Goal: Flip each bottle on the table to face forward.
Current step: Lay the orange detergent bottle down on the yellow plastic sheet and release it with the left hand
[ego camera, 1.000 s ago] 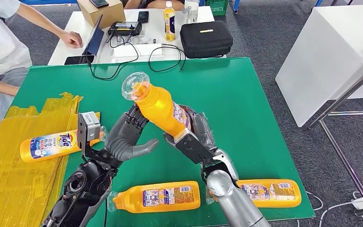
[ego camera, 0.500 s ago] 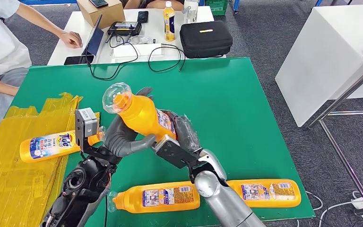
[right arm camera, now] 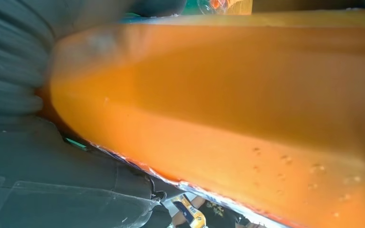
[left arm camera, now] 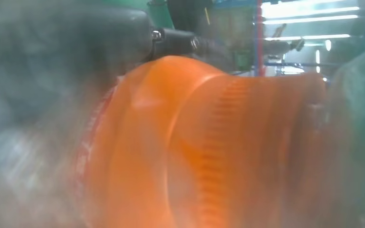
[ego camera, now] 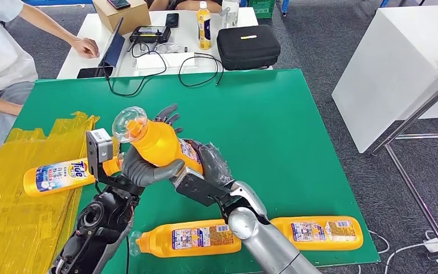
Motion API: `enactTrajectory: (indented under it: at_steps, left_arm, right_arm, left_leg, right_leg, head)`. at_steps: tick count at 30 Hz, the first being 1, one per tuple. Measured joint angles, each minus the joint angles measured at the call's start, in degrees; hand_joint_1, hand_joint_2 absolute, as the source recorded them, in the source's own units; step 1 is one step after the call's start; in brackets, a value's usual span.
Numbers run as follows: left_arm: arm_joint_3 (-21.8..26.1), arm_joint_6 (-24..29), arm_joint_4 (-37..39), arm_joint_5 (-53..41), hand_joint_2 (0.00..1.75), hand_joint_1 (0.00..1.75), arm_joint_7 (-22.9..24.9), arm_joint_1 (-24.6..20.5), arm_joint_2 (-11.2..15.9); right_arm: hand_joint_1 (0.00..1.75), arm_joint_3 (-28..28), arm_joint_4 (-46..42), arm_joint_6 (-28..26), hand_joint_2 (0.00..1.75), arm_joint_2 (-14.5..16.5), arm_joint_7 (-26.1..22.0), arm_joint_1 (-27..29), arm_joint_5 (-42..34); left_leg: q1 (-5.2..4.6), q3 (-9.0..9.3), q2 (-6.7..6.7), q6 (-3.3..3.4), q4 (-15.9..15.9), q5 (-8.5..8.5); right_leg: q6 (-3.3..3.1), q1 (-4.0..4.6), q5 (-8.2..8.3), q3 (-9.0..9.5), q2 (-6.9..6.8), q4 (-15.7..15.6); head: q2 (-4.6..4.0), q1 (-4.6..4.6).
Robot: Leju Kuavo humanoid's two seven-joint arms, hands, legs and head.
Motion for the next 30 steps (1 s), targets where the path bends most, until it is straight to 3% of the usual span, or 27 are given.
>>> enactTrajectory:
  at_steps: [14, 18, 19, 23, 30]
  left_arm:
    - [-0.01, 2.37, 0.08, 0.50, 1.75, 1.75, -0.25, 0.38, -0.43]
    - [0.00, 2.73, 0.07, 0.55, 1.75, 1.75, -0.35, 0.52, -0.43]
    - [0.00, 3.06, 0.06, 0.46, 1.75, 1.75, -0.40, 0.52, -0.45]
    - [-0.01, 5.82, -0.13, -1.92, 1.75, 1.75, -0.98, 0.26, -0.61]
    - [2.47, 12.28, -0.32, -8.53, 1.75, 1.75, -2.19, -2.13, 0.13]
  right_arm:
    - [1.71, 0.33, 0.86, -0.59, 1.75, 0.00, -0.11, -0.16, -0.54]
    - [0.03, 0.34, 0.79, -1.11, 1.75, -0.03, -0.34, 0.22, -0.64]
    - [0.00, 0.37, 0.65, -1.56, 1.75, -0.06, -0.57, 0.46, -0.69]
    - [0.00, 0.29, -2.26, -4.29, 0.00, -0.74, -2.06, 2.84, -1.19]
    - [0.00, -2.32, -13.39, -6.61, 0.00, -3.75, -4.52, 8.32, -3.16]
  left_leg:
    - [0.00, 0.00, 0.01, 0.00, 0.00, 0.00]
    - [0.00, 0.00, 0.01, 0.00, 0.00, 0.00]
    - [0.00, 0.00, 0.02, 0.00, 0.00, 0.00]
    - [0.00, -0.02, 0.00, 0.00, 0.00, 0.00]
    - [0.00, -0.03, -0.01, 0.00, 0.00, -0.01]
  right_leg:
    - [0.00, 0.00, 0.00, -0.02, 0.00, 0.00]
    - [0.00, 0.00, 0.00, -0.02, 0.01, 0.00]
    - [0.00, 0.00, 0.00, -0.02, 0.01, 0.00]
    - [0.00, 0.00, 0.00, -0.02, 0.00, 0.00]
    - [0.00, -0.01, 0.00, -0.02, 0.00, 0.00]
  head:
    - [-0.01, -0.01]
    - [0.00, -0.01]
    - [0.00, -0.01]
    - [0.00, -0.01]
    - [0.01, 0.01]
